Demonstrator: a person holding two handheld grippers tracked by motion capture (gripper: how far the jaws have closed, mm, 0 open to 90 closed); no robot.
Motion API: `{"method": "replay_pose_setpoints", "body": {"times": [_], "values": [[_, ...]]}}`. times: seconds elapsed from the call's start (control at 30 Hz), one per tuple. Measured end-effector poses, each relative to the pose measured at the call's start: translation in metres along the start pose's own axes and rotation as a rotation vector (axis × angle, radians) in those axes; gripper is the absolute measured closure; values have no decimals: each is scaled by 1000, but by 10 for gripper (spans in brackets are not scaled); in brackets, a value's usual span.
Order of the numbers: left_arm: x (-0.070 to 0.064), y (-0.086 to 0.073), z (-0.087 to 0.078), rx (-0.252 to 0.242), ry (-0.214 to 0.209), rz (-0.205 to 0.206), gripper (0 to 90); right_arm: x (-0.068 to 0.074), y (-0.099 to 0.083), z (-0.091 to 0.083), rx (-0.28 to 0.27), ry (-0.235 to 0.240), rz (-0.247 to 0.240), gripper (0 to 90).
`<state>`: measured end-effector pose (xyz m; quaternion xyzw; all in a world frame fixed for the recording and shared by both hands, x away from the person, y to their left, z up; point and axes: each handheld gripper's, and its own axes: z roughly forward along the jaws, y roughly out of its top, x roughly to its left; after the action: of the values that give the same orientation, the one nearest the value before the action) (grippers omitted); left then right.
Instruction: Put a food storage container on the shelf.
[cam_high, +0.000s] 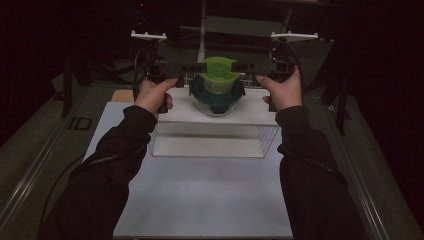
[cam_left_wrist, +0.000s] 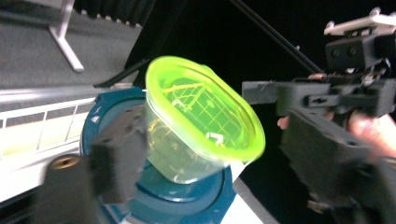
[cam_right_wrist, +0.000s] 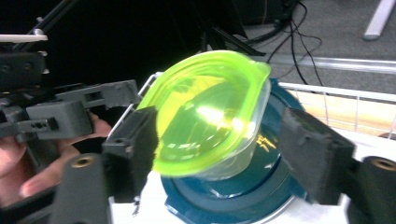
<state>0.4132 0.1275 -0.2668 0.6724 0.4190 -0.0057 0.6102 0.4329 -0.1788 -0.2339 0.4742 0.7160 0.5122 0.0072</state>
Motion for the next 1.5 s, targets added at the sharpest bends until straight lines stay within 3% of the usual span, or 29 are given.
{"method": "replay_pose_setpoints", "body": {"times": [0.07,0.1,0.13,0.17,0.33,0.4,0.83,1.03,1.17,1.47,1.5], "values": [[-4,-7,-4,0,-2,50,128,3,-7,-5,-5,19,-27,210],[-4,-7,-4,0,-2,50,98,3,-7,-5,-5,19,-27,210],[-8,-13,-8,-19,-7,87,98,4,-11,-7,-14,20,-36,211],[-9,-15,-11,-21,-17,93,29,5,-18,-10,-16,19,-60,204],[-19,-29,-23,-51,-49,138,18,7,-36,-19,-21,49,-75,205],[-24,-38,-27,-49,-35,177,18,8,-46,-23,-22,59,-91,205],[-37,-93,-31,17,-60,260,18,3,-117,-25,7,80,-180,197],[-41,-121,-35,37,-35,317,18,-2,-148,-20,16,92,-235,193],[-40,-141,-38,35,-27,336,19,-6,-166,-18,10,118,-240,193],[-40,-183,-35,86,-28,381,20,-16,-203,-14,13,118,-236,193],[-40,-196,-34,103,-34,380,20,-17,-208,-13,18,119,-234,193]]}}
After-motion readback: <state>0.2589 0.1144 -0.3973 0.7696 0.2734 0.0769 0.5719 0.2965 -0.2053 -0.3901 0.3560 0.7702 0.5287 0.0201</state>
